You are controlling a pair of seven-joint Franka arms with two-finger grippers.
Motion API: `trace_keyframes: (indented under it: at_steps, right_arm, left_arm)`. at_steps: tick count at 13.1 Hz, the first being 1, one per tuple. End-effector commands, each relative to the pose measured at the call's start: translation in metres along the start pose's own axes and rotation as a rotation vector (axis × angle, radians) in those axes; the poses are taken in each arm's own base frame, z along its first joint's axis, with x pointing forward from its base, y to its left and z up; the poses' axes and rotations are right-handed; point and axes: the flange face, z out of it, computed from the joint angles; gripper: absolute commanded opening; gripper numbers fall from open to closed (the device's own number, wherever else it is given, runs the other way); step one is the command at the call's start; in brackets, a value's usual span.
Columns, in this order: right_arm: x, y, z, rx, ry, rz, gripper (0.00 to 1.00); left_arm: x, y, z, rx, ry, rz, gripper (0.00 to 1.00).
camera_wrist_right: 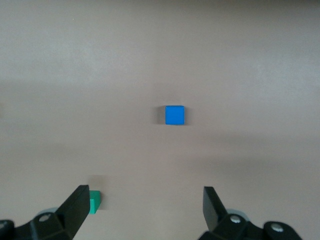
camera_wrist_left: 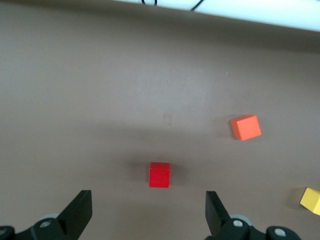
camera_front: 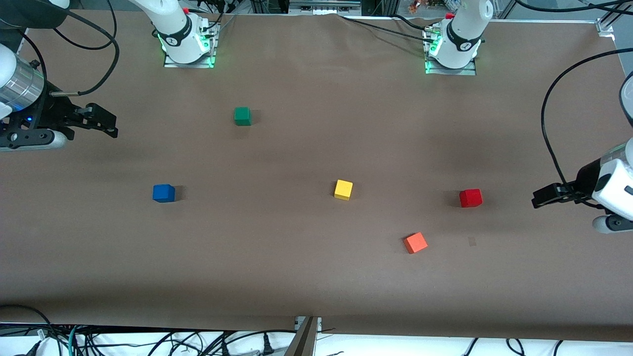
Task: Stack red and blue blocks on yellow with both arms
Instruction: 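Move the left gripper down onto the red cube and grasp it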
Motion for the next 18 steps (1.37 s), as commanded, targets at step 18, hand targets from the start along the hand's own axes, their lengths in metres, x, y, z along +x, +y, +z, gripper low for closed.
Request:
trace_keyframes:
  at_steps: [18]
  right_arm:
    - [0.002, 0.0, -0.006, -0.01, 0.005, 0.01, 1.0]
  left_arm:
    - [-0.077, -0.012, 0.297, -0.027, -0.129, 0.212, 1.0]
